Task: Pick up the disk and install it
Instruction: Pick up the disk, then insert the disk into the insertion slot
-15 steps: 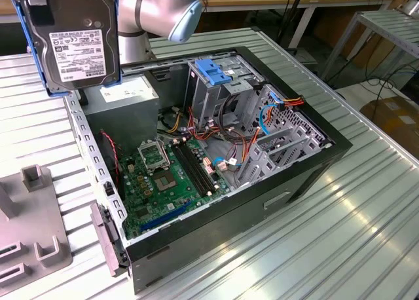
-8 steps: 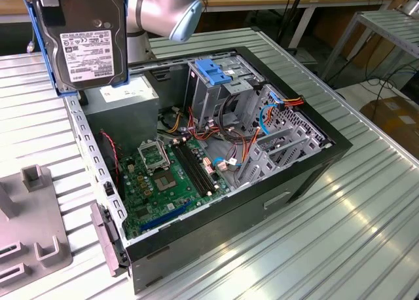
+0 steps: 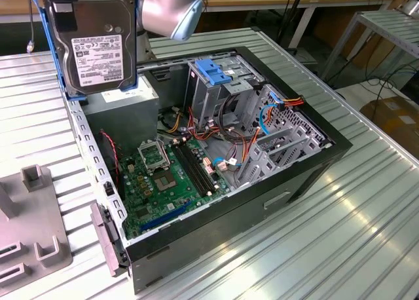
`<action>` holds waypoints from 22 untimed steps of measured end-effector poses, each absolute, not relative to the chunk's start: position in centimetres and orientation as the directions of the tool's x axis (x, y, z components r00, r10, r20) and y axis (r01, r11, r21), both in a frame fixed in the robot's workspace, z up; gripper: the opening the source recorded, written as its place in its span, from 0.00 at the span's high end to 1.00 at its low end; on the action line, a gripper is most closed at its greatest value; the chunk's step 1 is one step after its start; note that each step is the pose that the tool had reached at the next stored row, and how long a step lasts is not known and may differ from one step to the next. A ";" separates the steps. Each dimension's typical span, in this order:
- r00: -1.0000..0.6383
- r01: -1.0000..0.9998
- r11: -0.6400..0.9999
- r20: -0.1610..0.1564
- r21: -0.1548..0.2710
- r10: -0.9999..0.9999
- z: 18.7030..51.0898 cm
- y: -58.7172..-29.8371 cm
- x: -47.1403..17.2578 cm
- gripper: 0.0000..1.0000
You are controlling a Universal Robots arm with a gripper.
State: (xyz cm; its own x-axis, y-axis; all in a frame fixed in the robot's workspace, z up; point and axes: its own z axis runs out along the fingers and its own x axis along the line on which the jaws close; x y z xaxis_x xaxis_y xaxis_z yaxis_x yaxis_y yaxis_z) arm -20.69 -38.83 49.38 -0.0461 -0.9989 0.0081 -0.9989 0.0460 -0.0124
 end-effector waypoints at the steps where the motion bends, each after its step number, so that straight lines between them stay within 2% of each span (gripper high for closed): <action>1: -0.046 -0.999 0.046 0.008 -0.012 -0.999 49.4 -38.8 -20.4 0.63; 19: -0.046 -0.999 0.046 0.008 -0.012 -0.999 49.2 -38.9 -13.1 0.63; 22: -0.046 -0.999 0.046 0.008 -0.012 -0.999 49.1 -39.7 -12.2 0.63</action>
State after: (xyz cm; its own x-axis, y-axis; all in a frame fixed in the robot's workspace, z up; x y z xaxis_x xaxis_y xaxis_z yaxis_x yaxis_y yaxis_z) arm -12.17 -39.67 49.14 -0.0464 -0.9989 0.0080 -0.9989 0.0463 -0.0125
